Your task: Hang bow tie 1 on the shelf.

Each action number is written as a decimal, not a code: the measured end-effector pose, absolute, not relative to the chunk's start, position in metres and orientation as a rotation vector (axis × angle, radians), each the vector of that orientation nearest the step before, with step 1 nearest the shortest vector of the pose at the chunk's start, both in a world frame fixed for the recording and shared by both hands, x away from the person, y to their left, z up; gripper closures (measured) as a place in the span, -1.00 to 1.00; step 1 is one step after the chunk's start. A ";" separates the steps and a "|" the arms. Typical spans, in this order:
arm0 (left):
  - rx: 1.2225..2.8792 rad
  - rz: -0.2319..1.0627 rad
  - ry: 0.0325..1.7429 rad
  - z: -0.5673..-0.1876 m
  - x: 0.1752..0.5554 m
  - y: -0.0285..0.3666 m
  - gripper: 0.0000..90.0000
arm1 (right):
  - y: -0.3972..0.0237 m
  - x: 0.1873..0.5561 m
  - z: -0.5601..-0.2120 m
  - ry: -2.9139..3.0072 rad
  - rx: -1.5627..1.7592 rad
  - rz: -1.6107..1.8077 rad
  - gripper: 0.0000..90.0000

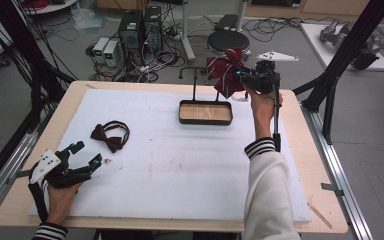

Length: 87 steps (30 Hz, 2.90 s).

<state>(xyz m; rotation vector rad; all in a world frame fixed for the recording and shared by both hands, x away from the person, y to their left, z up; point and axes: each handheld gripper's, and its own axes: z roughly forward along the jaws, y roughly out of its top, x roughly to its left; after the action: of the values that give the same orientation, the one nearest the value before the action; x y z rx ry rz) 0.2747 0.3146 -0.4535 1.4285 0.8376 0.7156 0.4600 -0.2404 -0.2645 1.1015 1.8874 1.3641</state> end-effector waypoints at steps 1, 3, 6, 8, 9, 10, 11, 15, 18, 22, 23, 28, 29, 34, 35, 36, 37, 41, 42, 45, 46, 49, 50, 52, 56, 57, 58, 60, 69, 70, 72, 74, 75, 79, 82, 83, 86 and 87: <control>1.429 0.716 0.837 -0.454 0.275 0.315 -0.66 | -0.242 0.461 -0.265 1.886 1.107 1.361 0.70; 1.428 0.716 0.837 -0.454 0.275 0.315 -0.66 | -0.245 0.464 -0.267 1.881 1.118 1.362 0.70; 1.428 0.715 0.837 -0.454 0.274 0.314 -0.66 | -0.250 0.467 -0.270 1.865 1.134 1.378 0.70; 1.432 0.716 0.835 -0.453 0.274 0.314 -0.66 | -0.253 0.469 -0.272 1.856 1.144 1.386 0.70; 1.432 0.717 0.835 -0.453 0.274 0.314 -0.66 | -0.254 0.470 -0.272 1.852 1.151 1.386 0.70; 1.432 0.717 0.835 -0.453 0.274 0.314 -0.66 | -0.256 0.471 -0.273 1.848 1.151 1.385 0.70; 1.433 0.717 0.835 -0.453 0.274 0.314 -0.66 | -0.258 0.472 -0.274 1.847 1.156 1.385 0.70; 1.434 0.721 0.836 -0.453 0.274 0.314 -0.66 | -0.265 0.474 -0.276 1.847 1.177 1.373 0.70; 1.438 0.724 0.834 -0.453 0.274 0.314 -0.66 | -0.270 0.474 -0.277 1.849 1.191 1.362 0.70; 1.436 0.726 0.832 -0.453 0.274 0.313 -0.66 | -0.276 0.474 -0.278 1.860 1.200 1.335 0.70; 1.436 0.726 0.833 -0.453 0.274 0.313 -0.66 | -0.278 0.473 -0.278 1.860 1.210 1.329 0.70; 1.436 0.726 0.833 -0.453 0.274 0.313 -0.66 | -0.284 0.473 -0.283 1.863 1.233 1.303 0.70; 1.436 0.727 0.833 -0.453 0.274 0.313 -0.66 | -0.285 0.472 -0.284 1.864 1.237 1.300 0.70; 1.438 0.727 0.832 -0.453 0.274 0.313 -0.66 | -0.288 0.473 -0.287 1.878 1.251 1.286 0.70; 1.438 0.727 0.832 -0.453 0.274 0.313 -0.66 | -0.288 0.472 -0.287 1.879 1.255 1.284 0.70; 1.438 0.727 0.832 -0.453 0.274 0.313 -0.66 | -0.289 0.472 -0.288 1.879 1.255 1.284 0.70; 1.438 0.727 0.832 -0.453 0.274 0.313 -0.66 | -0.289 0.472 -0.288 1.882 1.257 1.280 0.70; 1.439 0.728 0.832 -0.453 0.274 0.313 -0.66 | -0.292 0.471 -0.289 1.910 1.256 1.245 0.70; 1.439 0.728 0.832 -0.453 0.274 0.313 -0.66 | -0.292 0.470 -0.289 1.919 1.257 1.243 0.70; 1.439 0.731 0.832 -0.453 0.274 0.313 -0.66 | -0.293 0.469 -0.290 1.935 1.262 1.228 0.70; 1.438 0.731 0.832 -0.453 0.274 0.313 -0.66 | -0.293 0.469 -0.290 1.941 1.264 1.224 0.70; 1.436 0.731 0.831 -0.453 0.274 0.313 -0.66 | -0.293 0.468 -0.291 1.971 1.271 1.198 0.70; 1.436 0.731 0.831 -0.454 0.274 0.313 -0.66 | -0.292 0.469 -0.291 1.984 1.268 1.184 0.70; 1.437 0.732 0.830 -0.454 0.274 0.313 -0.66 | -0.291 0.469 -0.292 2.007 1.266 1.155 0.70; 1.439 0.733 0.828 -0.453 0.274 0.313 -0.66 | -0.290 0.469 -0.294 2.030 1.276 1.138 0.70; 1.440 0.733 0.828 -0.453 0.274 0.313 -0.66 | -0.289 0.470 -0.295 2.038 1.276 1.132 0.70; 1.440 0.733 0.828 -0.453 0.274 0.313 -0.66 | -0.288 0.470 -0.295 2.048 1.277 1.123 0.70; 1.440 0.734 0.828 -0.453 0.274 0.313 -0.66 | -0.286 0.471 -0.298 2.052 1.255 1.105 0.70; 1.440 0.734 0.829 -0.453 0.274 0.313 -0.66 | -0.286 0.470 -0.313 2.051 1.259 1.123 0.70; 1.439 0.735 0.829 -0.453 0.274 0.313 -0.66 | -0.285 0.470 -0.313 2.048 1.254 1.127 0.69; 1.440 0.735 0.829 -0.453 0.274 0.313 -0.66 | -0.283 0.471 -0.313 2.054 1.256 1.124 0.69; 1.440 0.737 0.828 -0.453 0.274 0.313 -0.66 | -0.282 0.472 -0.315 2.062 1.261 1.120 0.69; 1.441 0.736 0.828 -0.453 0.274 0.313 -0.66 | -0.282 0.472 -0.316 2.070 1.266 1.117 0.69; 1.436 0.733 0.829 -0.454 0.274 0.313 -0.66 | -0.280 0.474 -0.317 2.075 1.262 1.107 0.68; 1.435 0.732 0.831 -0.454 0.274 0.313 -0.66 | -0.280 0.475 -0.318 2.077 1.268 1.113 0.64; 1.434 0.732 0.831 -0.454 0.274 0.313 -0.66 | -0.280 0.475 -0.319 2.083 1.274 1.121 0.60; 1.435 0.732 0.832 -0.454 0.274 0.313 -0.66 | -0.278 0.476 -0.321 2.096 1.289 1.121 0.27; 1.435 0.732 0.832 -0.454 0.274 0.313 -0.66 | -0.277 0.477 -0.322 2.099 1.286 1.129 0.12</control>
<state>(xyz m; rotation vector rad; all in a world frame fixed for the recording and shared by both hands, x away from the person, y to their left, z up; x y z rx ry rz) 0.2736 0.3128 -0.4535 1.4350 0.8318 0.7317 0.4769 -0.2772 -0.3219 1.2856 2.0988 1.1291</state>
